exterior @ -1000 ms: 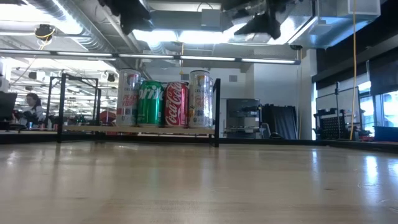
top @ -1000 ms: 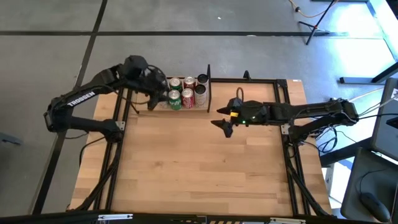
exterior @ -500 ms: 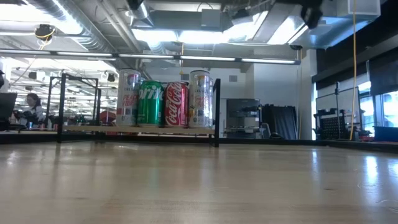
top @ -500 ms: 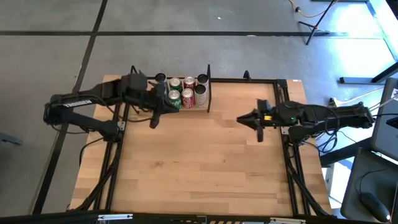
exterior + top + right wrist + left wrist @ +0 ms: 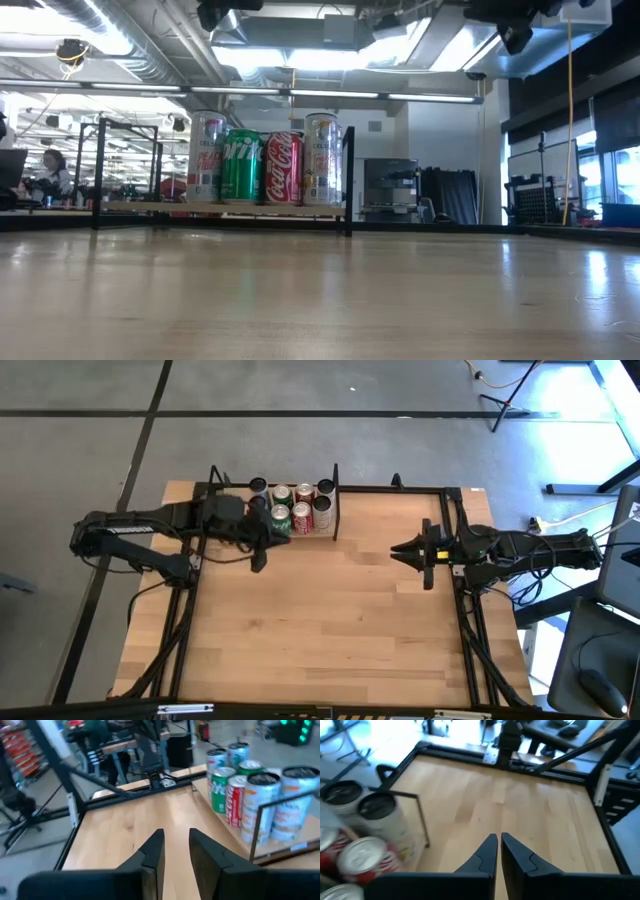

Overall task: Place canned beverage on shelf
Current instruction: Return to Home Position

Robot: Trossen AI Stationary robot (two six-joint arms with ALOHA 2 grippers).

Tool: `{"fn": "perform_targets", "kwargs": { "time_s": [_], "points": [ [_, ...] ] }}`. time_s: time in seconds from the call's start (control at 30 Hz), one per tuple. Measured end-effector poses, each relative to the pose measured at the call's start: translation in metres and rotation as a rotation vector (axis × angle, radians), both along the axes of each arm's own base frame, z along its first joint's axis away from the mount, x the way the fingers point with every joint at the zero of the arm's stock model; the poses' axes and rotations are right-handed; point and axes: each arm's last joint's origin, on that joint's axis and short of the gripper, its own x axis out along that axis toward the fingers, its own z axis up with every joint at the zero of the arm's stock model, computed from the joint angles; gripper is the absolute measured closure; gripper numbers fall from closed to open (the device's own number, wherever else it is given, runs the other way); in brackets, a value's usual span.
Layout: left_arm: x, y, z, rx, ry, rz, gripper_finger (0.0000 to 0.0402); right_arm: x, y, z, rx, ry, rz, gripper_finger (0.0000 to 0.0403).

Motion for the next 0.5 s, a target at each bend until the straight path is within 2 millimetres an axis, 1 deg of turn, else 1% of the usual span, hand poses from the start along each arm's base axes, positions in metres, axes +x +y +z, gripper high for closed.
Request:
{"fn": "perform_targets", "kwargs": {
  "time_s": [0.1,0.2,0.27,0.4,0.5],
  "points": [
    [0.001,-0.010,-0.015,0.014,-0.073,-0.040,0.0392,-0.005,0.001,0.004,-0.056,-0.028,0.067,0.0328],
    [0.003,-0.018,-0.037,0.016,-0.160,-0.075,0.0392,-0.009,0.001,0.006,-0.109,-0.044,0.099,0.0327],
    [0.000,-0.022,-0.051,0.021,-0.208,-0.091,0.0392,-0.009,0.001,0.005,-0.137,-0.042,0.104,0.0327],
    [-0.015,-0.025,-0.076,0.029,-0.273,-0.084,0.0392,-0.012,0.001,0.005,-0.167,-0.039,0.109,0.0326],
    [-0.031,-0.026,-0.089,0.023,-0.328,-0.089,0.0392,-0.011,0.001,-0.006,-0.148,-0.058,0.104,0.0327]
  ]
}}
